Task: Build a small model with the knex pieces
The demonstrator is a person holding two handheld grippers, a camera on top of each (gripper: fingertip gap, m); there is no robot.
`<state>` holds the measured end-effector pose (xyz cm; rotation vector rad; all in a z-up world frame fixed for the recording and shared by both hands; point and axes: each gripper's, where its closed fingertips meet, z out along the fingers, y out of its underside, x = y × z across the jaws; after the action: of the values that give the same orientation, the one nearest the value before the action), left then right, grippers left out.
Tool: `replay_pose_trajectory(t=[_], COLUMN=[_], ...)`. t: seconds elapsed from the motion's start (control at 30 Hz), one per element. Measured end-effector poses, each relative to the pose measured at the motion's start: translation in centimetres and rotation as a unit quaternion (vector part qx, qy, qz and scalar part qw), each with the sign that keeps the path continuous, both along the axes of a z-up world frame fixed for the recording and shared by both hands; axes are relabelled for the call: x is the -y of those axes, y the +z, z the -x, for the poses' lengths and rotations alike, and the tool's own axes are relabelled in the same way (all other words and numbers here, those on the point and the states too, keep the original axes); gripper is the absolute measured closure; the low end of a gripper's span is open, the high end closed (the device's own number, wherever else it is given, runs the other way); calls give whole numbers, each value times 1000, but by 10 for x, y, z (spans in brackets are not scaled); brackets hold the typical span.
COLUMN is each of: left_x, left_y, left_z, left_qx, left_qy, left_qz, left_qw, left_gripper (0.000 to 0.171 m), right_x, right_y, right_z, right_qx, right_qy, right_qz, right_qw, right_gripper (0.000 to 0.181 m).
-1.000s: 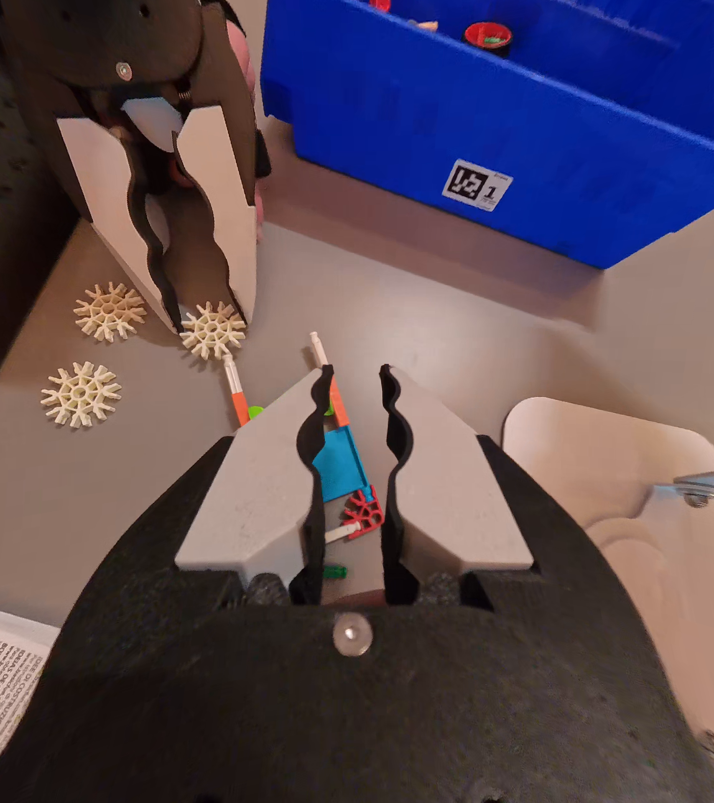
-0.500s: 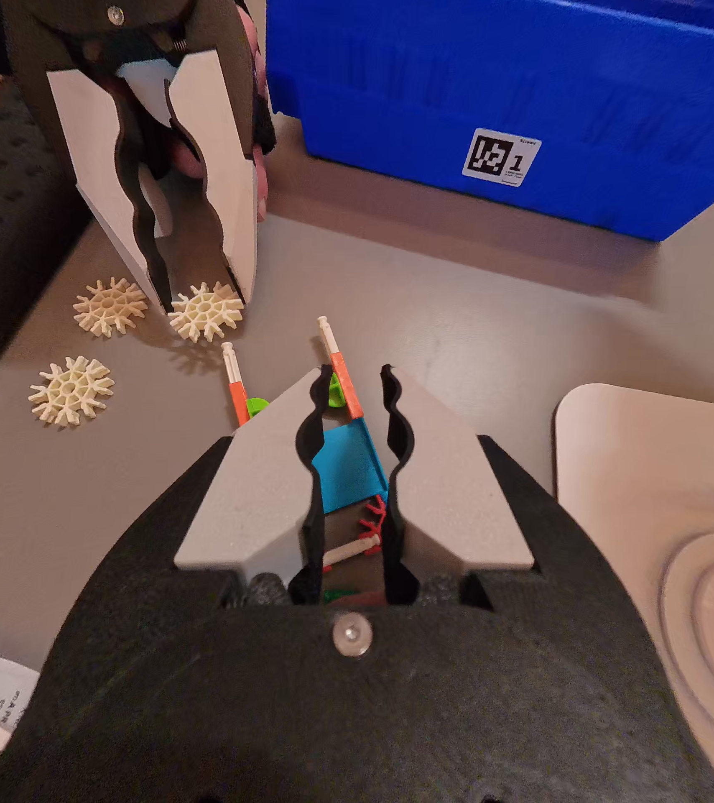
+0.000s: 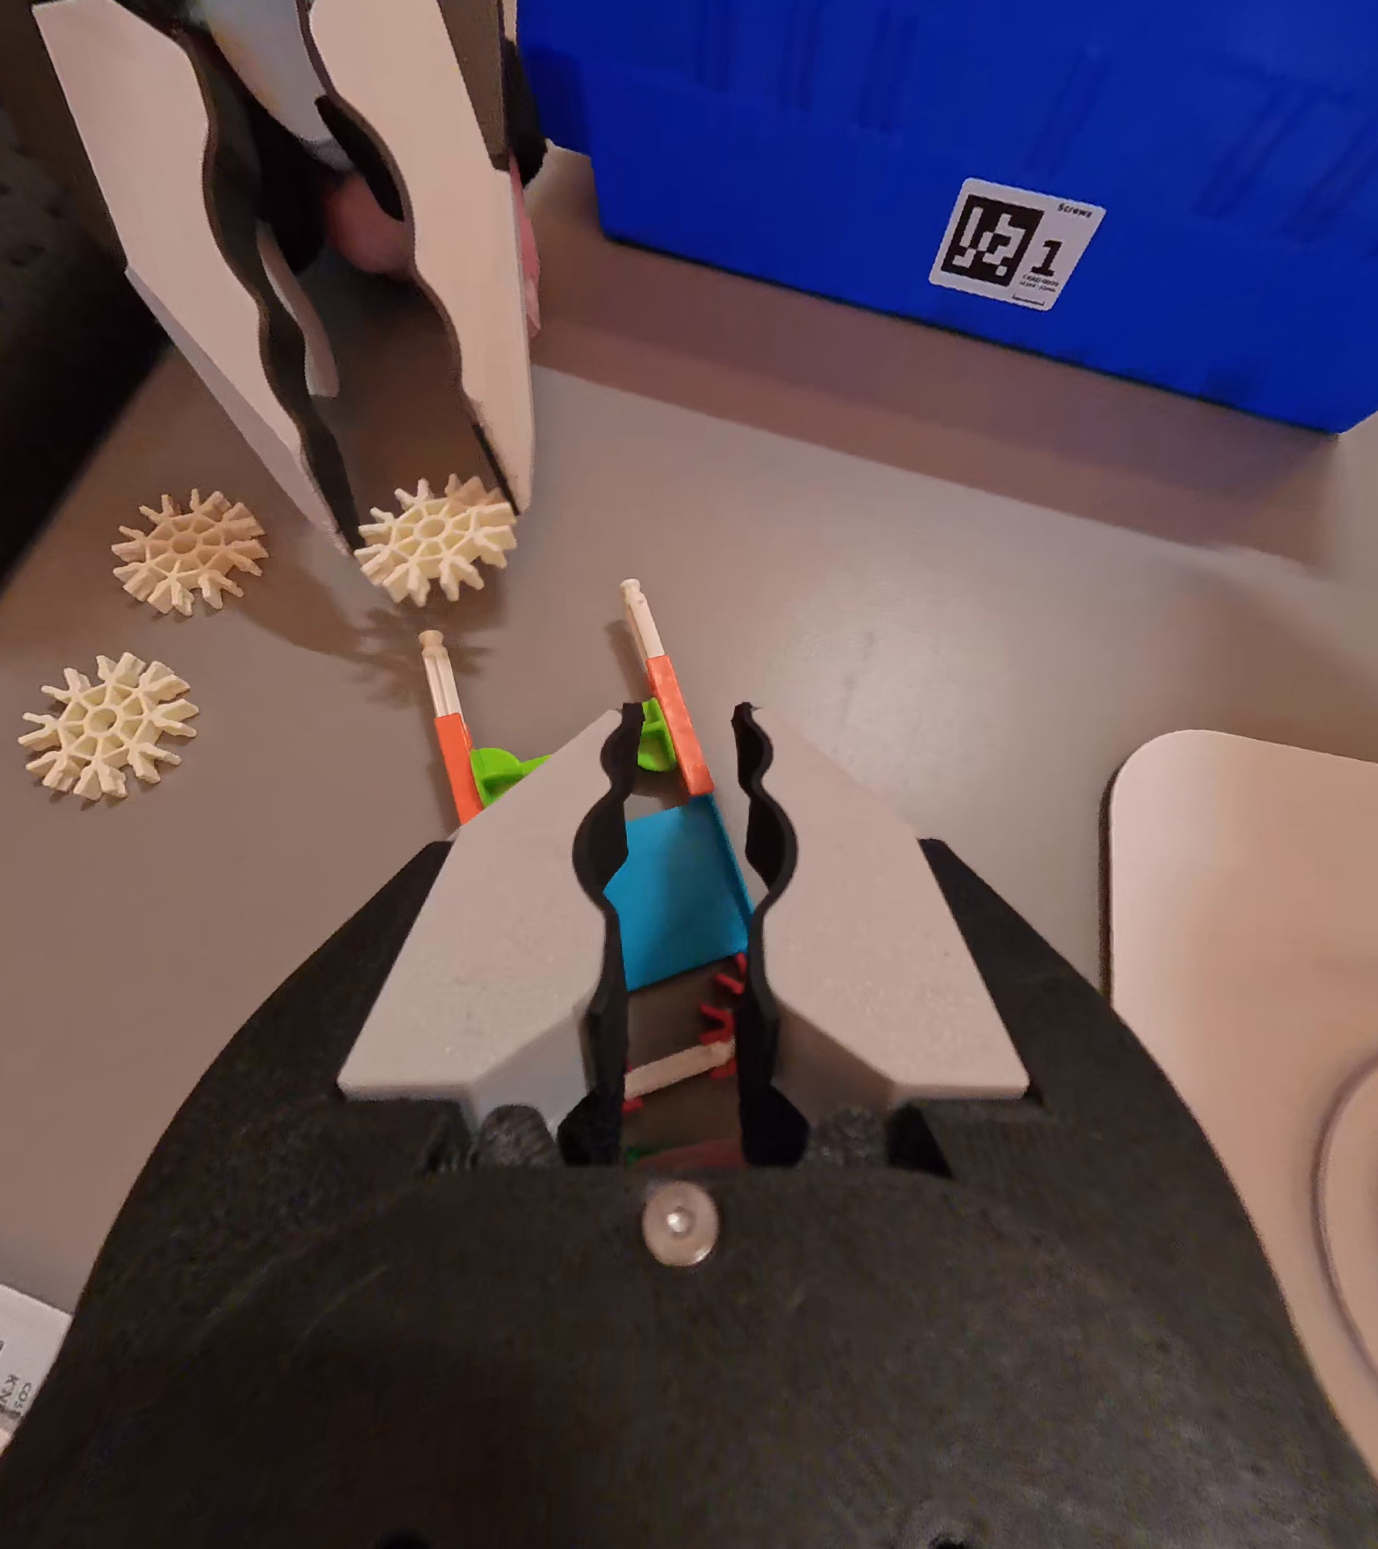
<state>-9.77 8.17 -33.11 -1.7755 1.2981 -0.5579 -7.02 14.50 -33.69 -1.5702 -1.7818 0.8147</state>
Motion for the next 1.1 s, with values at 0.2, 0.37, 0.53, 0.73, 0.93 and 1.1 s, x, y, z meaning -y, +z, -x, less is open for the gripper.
replay_pose_trajectory(t=[0.2, 0.37, 0.53, 0.73, 0.93, 1.1], left_x=[-5, -16, -23, -30, -32, -34], left_y=[2, 7, 5, 6, 6, 4], left_z=[-3, 1, 4, 8, 10, 10], left_qx=[0, -8, -49, -42, -43, -46], left_qy=[30, 62, 73, 91, 95, 96], left_qz=[-15, -59, -112, -109, -110, -111], left_qw=[999, 996, 990, 989, 988, 988], left_gripper=[136, 136, 136, 136, 136, 136], right_x=[2, 3, 2, 9, 9, 8], right_y=[-4, -6, -3, -10, -14, -13], right_z=[0, -1, -2, -2, -3, -4], right_qx=[10, 16, 12, 30, 42, 44], right_qy=[5, 6, 3, 13, 15, 13], right_qz=[-6, -2, 5, 14, 9, 3], right_qw=[1000, 1000, 1000, 999, 999, 999], right_gripper=[161, 160, 159, 159, 164, 165])
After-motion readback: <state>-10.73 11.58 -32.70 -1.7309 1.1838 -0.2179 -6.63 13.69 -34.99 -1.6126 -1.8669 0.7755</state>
